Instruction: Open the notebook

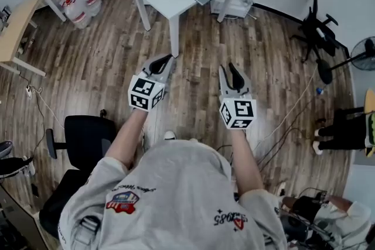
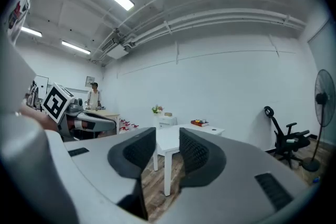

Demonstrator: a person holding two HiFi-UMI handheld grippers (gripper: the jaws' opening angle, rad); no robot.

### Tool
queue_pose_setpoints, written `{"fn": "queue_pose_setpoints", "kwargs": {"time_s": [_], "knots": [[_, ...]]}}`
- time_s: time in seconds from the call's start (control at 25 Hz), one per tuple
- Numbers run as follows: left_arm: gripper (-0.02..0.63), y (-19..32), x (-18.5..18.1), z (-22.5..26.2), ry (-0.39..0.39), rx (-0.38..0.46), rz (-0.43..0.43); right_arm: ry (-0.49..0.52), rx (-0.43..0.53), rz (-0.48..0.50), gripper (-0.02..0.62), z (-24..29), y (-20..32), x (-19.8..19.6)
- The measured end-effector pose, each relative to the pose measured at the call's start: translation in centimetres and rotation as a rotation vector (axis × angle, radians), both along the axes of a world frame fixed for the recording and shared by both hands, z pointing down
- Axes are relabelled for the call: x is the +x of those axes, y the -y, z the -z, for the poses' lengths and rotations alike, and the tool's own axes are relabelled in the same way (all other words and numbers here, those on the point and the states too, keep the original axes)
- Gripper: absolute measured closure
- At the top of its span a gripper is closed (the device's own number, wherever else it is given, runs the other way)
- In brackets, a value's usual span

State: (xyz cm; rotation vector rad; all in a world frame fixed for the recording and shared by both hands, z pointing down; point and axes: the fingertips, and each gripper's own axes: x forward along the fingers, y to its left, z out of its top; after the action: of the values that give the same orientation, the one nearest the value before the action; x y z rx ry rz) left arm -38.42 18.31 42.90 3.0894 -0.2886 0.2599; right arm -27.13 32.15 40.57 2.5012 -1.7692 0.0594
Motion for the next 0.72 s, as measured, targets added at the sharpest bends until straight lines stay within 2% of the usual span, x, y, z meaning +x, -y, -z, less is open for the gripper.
{"fn": "queue_pose_setpoints", "kwargs": {"time_s": [0.08, 0.2, 0.4, 0.52, 0.72], "knots": [[0.600, 0.6, 0.0, -0.2, -0.001, -0.004, -0.004, -0.036, -0.010, -0.016, 0.400, 0.0, 0.6, -0.2], [0.600, 1.6, 0.2, -0.4, 0.001, -0.006, -0.017, -0.080, -0.014, -0.045, 0.354, 0.0, 1.4, 0.0], [0.600, 3.5, 0.3, -1.4, 0.005, -0.012, -0.044, -0.067, -0.004, -0.089, 0.341, -1.1, 2.6, 0.1], [0.600, 3.7, 0.2, -2.4, 0.034, -0.030, -0.066, -0.030, -0.006, -0.127, 0.341, -1.7, 2.4, 0.0], [0.600, 4.4, 2.6, -3.0, 0.050, -0.043, -0.089, -0.007, -0.035, -0.152, 0.327, -3.3, 2.4, 1.9]]}}
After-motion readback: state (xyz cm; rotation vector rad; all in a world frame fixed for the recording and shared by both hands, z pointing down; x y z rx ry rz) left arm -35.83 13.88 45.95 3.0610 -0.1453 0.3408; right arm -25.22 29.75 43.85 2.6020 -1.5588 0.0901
